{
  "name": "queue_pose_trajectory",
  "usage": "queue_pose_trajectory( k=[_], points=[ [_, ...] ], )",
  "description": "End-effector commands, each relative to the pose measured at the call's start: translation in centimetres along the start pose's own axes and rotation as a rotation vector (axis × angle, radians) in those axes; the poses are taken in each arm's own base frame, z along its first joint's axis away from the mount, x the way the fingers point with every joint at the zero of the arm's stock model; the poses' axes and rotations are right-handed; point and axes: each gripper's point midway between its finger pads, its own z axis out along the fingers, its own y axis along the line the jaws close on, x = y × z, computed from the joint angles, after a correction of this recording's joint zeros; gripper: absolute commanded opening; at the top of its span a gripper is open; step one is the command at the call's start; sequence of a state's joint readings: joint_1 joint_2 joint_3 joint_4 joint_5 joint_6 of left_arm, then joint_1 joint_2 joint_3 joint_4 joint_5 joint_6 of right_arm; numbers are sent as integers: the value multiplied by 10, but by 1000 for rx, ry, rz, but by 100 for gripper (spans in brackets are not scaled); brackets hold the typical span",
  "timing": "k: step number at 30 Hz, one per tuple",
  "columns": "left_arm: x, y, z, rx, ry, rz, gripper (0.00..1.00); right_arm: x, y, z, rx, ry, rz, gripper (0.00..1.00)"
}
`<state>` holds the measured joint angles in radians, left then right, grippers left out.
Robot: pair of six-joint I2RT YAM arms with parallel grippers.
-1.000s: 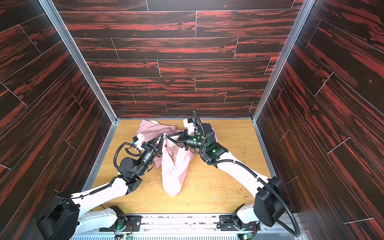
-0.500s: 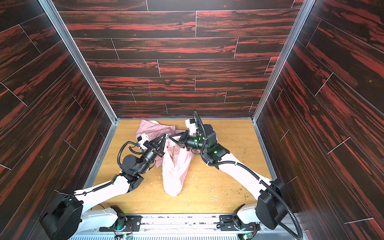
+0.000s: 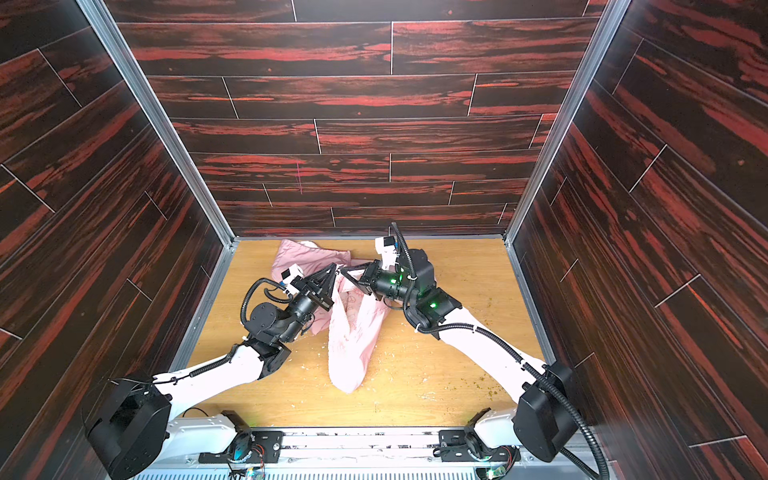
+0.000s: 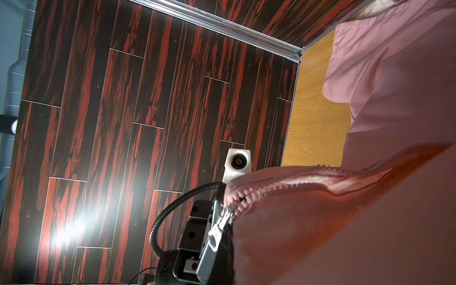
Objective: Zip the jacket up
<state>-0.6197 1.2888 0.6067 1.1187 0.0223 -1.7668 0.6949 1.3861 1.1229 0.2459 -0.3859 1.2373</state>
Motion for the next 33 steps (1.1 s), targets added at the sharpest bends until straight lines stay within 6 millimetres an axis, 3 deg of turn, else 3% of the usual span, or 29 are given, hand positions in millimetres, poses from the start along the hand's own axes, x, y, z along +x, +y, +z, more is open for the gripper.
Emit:
queue_pose_trajectory(
  k=[1,6,15,20,23,33],
  points=[
    [-28,-7,-1,32,-120,0,0,43,34,-10,-111,171,-1,0],
    [-31,-1,-8,18,-131,10,0,40,46,-11,-137,166,19,0],
    [-26,1,-15,-26,-112,28,0,30,42,-17,-89,111,26,0],
    [-25,1,-19,-42,-112,27,23,29,40,-16,-69,110,36,0],
    [-24,2,-21,-50,-108,26,31,29,39,-17,-64,109,40,0],
    [-14,3,-17,-74,-50,25,29,29,35,-18,-50,101,43,0]
  ],
)
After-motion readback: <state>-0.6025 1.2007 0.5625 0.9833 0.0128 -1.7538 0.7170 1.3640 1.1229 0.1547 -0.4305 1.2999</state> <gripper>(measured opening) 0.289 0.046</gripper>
